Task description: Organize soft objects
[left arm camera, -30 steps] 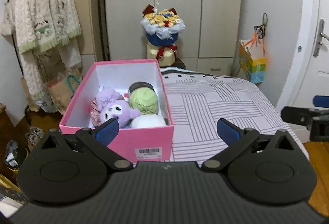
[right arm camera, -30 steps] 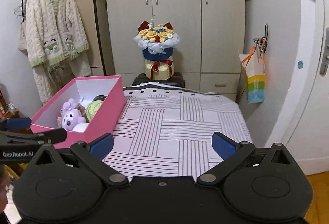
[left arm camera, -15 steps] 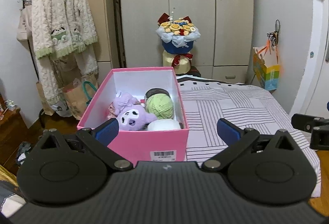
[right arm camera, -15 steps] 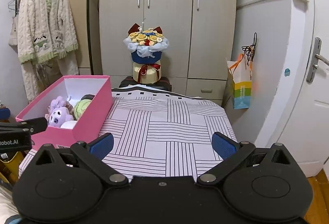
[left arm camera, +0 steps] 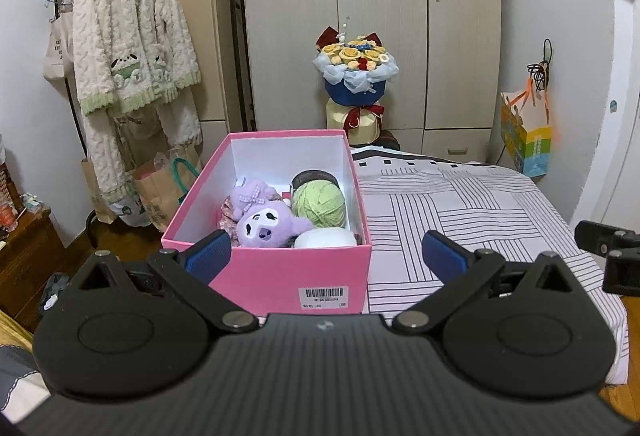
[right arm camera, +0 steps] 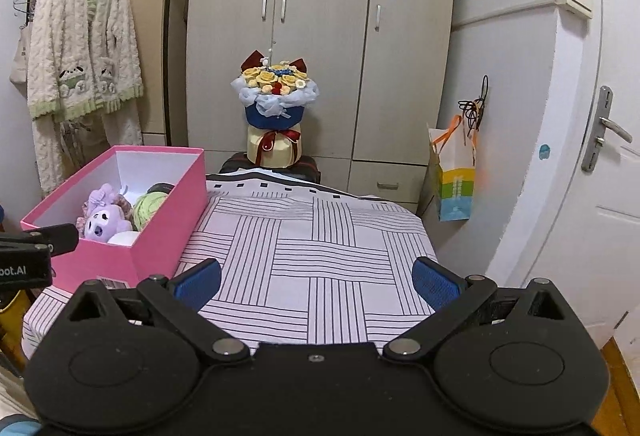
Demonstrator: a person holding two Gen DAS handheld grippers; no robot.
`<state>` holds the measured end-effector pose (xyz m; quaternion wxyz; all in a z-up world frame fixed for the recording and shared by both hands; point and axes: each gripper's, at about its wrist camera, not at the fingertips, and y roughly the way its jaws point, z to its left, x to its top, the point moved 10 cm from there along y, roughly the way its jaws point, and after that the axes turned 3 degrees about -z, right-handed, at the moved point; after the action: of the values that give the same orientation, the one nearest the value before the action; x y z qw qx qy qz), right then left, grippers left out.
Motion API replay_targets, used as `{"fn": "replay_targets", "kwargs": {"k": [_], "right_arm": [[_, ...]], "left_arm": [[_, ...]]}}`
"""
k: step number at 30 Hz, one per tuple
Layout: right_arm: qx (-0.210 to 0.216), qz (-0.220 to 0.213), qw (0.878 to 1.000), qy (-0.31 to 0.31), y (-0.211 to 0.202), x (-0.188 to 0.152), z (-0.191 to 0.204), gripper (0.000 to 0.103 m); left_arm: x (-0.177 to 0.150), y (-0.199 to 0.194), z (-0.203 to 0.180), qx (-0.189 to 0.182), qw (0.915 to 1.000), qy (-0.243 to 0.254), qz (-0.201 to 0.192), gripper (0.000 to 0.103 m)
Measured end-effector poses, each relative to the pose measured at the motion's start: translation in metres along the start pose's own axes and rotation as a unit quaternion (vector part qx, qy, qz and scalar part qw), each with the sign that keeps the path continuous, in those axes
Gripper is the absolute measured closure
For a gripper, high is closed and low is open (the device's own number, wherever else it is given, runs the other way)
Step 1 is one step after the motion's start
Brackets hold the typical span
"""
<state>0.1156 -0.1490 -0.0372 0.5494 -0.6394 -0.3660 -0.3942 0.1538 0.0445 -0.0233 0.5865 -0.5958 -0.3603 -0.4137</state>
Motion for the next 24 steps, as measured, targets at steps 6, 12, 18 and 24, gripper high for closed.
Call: {"fn": "replay_targets", "kwargs": {"k": [6, 12, 18, 24], "right_arm": [[-0.006, 0.009, 1.000, 0.001, 0.0020, -0.0071, -0.0044, 0.000], [-0.008, 0.002, 1.000, 0.000, 0.0002, -0.0082, -0.0080, 0.000], [-0.002, -0.010, 1.000, -0.005, -0.0041, -0.0049, -0.0040, 0.000], [-0.005, -0.004, 1.000, 0.001, -0.0025, -0.0065, -0.0053, 0.000]], "left_arm": [[-0.0042, 0.0051, -0.0009, -0.007, 0.9999, -0.003, 0.016, 0.000], [-0.0038, 0.0030, -0.0053, -0.008, 0.9998, 0.015, 0.011, 0.000], [-0.0021, 0.0014, -0.0051, -0.013, 0.9999, 0.009, 0.004, 0.000], [-0.0047, 0.0044, -0.0009, -0.011, 0.9999, 0.003, 0.012, 0.000]]}}
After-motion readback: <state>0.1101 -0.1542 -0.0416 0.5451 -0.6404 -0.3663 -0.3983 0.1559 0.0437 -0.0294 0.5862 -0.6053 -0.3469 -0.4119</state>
